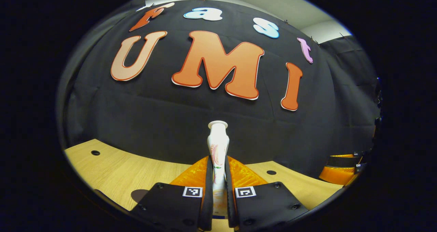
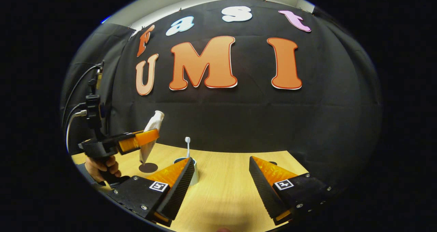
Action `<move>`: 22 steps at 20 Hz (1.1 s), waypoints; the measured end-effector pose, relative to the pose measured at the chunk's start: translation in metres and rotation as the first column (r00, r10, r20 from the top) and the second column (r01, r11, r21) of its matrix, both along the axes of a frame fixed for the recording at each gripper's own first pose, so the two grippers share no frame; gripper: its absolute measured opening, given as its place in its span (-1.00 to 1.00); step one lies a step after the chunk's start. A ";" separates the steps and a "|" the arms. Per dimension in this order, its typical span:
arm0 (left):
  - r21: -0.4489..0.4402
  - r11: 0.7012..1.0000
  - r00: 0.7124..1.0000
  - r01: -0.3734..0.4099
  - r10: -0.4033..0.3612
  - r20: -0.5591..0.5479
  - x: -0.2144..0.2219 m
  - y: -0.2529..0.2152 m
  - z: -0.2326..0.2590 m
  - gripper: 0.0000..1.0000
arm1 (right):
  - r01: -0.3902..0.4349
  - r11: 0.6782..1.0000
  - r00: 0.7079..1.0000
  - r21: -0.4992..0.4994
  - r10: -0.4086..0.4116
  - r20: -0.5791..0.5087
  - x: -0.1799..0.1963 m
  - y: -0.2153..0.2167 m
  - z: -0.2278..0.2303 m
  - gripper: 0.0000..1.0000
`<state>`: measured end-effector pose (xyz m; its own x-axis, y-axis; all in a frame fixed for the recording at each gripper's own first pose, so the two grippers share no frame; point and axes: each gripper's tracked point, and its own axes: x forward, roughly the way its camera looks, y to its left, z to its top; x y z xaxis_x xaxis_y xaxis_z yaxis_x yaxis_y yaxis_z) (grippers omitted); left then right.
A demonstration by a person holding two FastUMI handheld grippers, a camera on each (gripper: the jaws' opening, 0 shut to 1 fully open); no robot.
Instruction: Put the toothbrush and toothpaste on the desktop into the cup, then pick up the cup and place it on the coaster on the desktop.
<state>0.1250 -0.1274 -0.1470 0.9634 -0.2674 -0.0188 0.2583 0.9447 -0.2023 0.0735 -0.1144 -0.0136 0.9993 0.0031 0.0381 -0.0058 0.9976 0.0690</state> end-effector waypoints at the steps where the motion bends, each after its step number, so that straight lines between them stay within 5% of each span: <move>1: -0.009 1.000 1.000 0.010 -0.010 0.020 0.006 -0.003 -0.001 -0.58 | 0.014 0.999 1.000 -0.031 -0.014 0.007 -0.005 -0.006 -0.001 0.94; 12: 0.027 0.997 0.989 0.068 -0.071 0.129 0.071 -0.051 -0.021 -0.58 | 0.037 0.997 0.999 -0.064 -0.038 -0.013 -0.020 -0.025 -0.026 0.94; 22: 0.064 0.995 0.992 0.080 -0.086 0.087 0.079 -0.053 -0.065 -0.53 | 0.027 0.999 0.999 -0.035 -0.028 -0.033 -0.015 -0.019 -0.037 0.95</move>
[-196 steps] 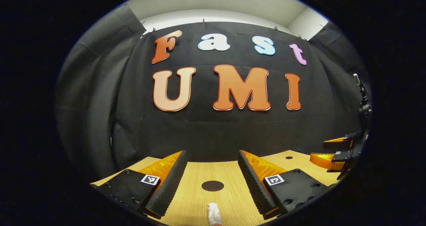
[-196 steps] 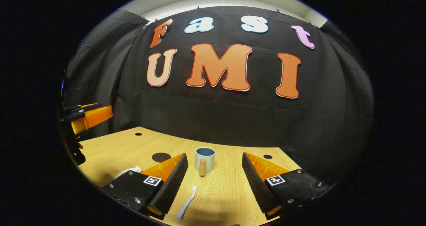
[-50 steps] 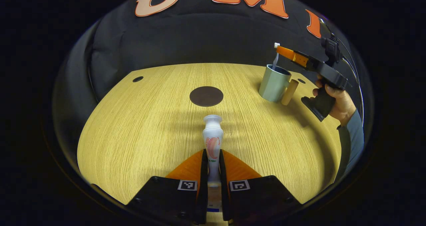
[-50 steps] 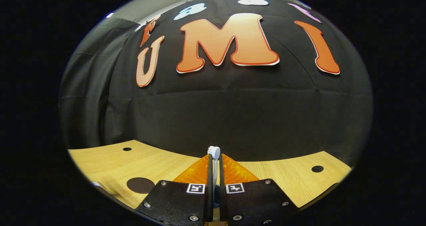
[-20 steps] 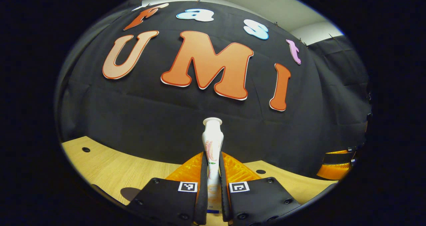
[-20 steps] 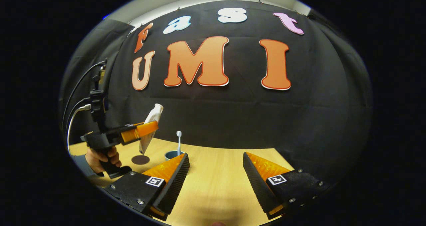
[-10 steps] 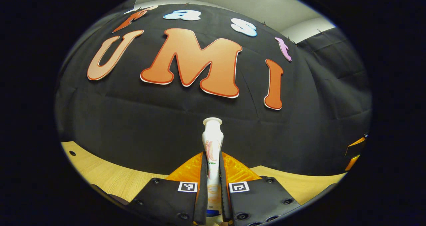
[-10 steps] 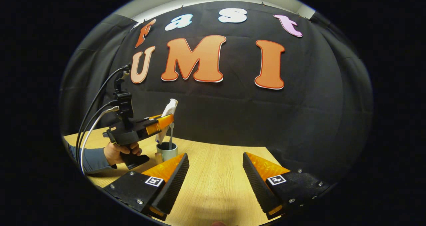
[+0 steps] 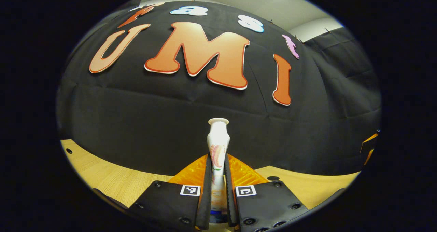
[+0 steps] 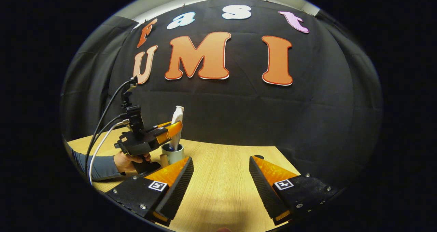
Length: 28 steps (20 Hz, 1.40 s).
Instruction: Put the toothbrush and toothpaste on the desktop into the cup, then pick up the cup and place it on the coaster on the desktop.
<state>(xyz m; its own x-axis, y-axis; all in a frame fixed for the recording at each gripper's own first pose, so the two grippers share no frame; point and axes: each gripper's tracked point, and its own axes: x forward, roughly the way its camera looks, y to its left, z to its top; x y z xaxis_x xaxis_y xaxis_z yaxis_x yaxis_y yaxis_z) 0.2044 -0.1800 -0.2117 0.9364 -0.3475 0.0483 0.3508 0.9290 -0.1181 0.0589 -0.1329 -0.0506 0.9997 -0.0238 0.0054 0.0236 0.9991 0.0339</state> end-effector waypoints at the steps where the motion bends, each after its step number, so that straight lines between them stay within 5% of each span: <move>1: 0.031 0.999 1.000 0.013 -0.013 -0.014 -0.004 0.000 -0.002 -0.48 | 0.000 1.000 1.000 0.001 0.000 0.001 0.000 0.001 0.001 0.95; 4: 0.053 0.997 0.998 0.055 -0.054 -0.033 -0.021 -0.003 -0.004 -0.29 | -0.002 1.000 1.000 0.010 0.002 -0.001 0.002 0.004 0.001 0.95; 7: 0.078 0.996 0.998 0.052 -0.049 -0.042 -0.044 0.014 0.010 0.70 | -0.018 0.999 0.999 0.041 0.020 -0.034 0.007 0.016 -0.001 0.95; 9: 0.061 0.997 0.998 0.044 -0.041 -0.057 -0.062 0.030 0.022 0.87 | -0.025 0.999 0.998 0.045 0.028 -0.064 0.015 0.028 -0.004 0.95; 19: 0.179 0.980 0.986 -0.085 0.108 -0.126 -0.163 0.132 0.067 0.94 | -0.126 0.983 0.954 0.131 0.156 -0.257 0.067 0.125 -0.020 0.95; 28: 0.236 0.948 0.955 -0.213 0.253 -0.156 -0.235 0.212 0.093 0.94 | -0.083 0.993 0.904 0.087 0.111 -0.412 0.110 0.141 -0.021 0.94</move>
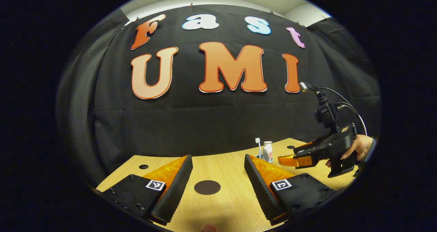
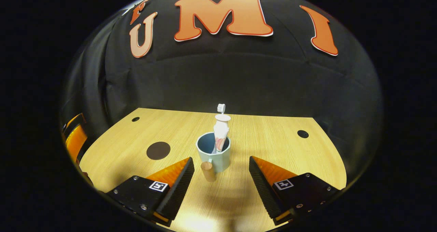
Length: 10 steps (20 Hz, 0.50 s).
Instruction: Put the toothbrush and toothpaste on the desktop into the cup, then pick up the cup and place it on the coaster on the desktop.
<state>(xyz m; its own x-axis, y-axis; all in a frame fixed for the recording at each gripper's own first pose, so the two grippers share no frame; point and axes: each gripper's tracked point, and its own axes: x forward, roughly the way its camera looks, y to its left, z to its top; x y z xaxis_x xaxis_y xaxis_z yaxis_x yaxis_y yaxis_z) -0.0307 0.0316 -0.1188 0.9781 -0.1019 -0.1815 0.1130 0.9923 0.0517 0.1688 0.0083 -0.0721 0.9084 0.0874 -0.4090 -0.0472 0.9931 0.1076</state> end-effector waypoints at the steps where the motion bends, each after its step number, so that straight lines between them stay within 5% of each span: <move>1: 0.002 1.000 1.000 -0.011 0.011 -0.014 -0.006 0.006 0.000 0.95 | -0.004 1.000 1.000 -0.004 0.004 -0.021 0.004 0.004 -0.002 0.93; 10: -0.002 0.998 0.996 -0.055 0.055 -0.072 -0.035 0.036 -0.011 0.95 | -0.011 0.999 0.967 -0.035 0.002 -0.254 0.035 0.029 -0.045 0.70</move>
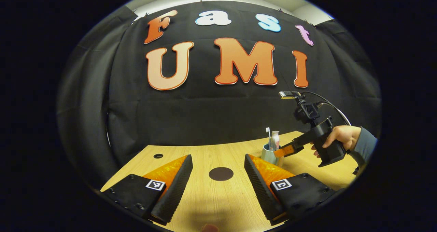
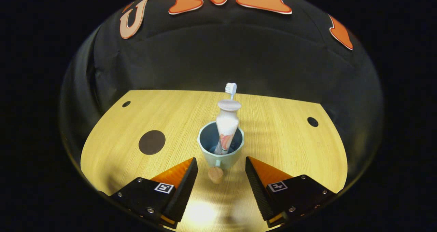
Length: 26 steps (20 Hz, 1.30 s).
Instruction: Put the toothbrush and toothpaste on the desktop into the cup, then pick up the cup and place it on the coaster on the desktop.
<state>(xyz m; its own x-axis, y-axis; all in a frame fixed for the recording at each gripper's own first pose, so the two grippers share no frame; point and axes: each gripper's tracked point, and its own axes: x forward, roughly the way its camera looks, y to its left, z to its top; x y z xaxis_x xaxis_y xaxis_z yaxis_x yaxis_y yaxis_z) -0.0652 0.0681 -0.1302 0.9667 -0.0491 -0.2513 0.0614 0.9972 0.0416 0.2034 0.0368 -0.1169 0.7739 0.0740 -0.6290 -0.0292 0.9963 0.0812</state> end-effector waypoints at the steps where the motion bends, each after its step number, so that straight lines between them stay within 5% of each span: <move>1: -0.003 1.000 1.000 -0.006 0.006 -0.009 -0.001 0.003 -0.002 0.95 | 0.014 1.000 1.000 0.010 -0.014 -0.028 0.005 0.000 -0.006 0.68; 10: -0.021 1.000 0.993 -0.010 0.007 -0.116 -0.017 0.016 -0.033 0.95 | 0.068 0.997 0.984 0.041 -0.060 -0.170 0.012 0.001 -0.029 0.17; 12: -0.029 1.000 0.990 -0.011 0.006 -0.142 -0.018 0.015 -0.042 0.95 | 0.074 0.997 0.982 0.035 -0.067 -0.175 0.013 0.003 -0.030 -0.03; 14: -0.034 0.999 0.989 -0.013 0.008 -0.150 -0.021 0.016 -0.044 0.96 | 0.094 0.995 0.981 0.042 -0.086 -0.174 0.014 0.005 -0.027 -0.46; 26: -0.064 0.997 0.976 -0.037 0.023 -0.216 -0.019 0.016 -0.068 0.96 | 0.005 0.999 0.993 0.034 -0.001 -0.117 0.020 0.008 -0.027 -0.59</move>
<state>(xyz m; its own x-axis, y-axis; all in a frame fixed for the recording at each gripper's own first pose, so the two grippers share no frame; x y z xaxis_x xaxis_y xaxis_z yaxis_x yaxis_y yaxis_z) -0.0839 0.0838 -0.1979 0.8917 -0.0446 -0.4504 0.0315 0.9988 -0.0365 0.2235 0.0447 -0.1435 0.6950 0.0952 -0.7127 -0.0146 0.9929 0.1183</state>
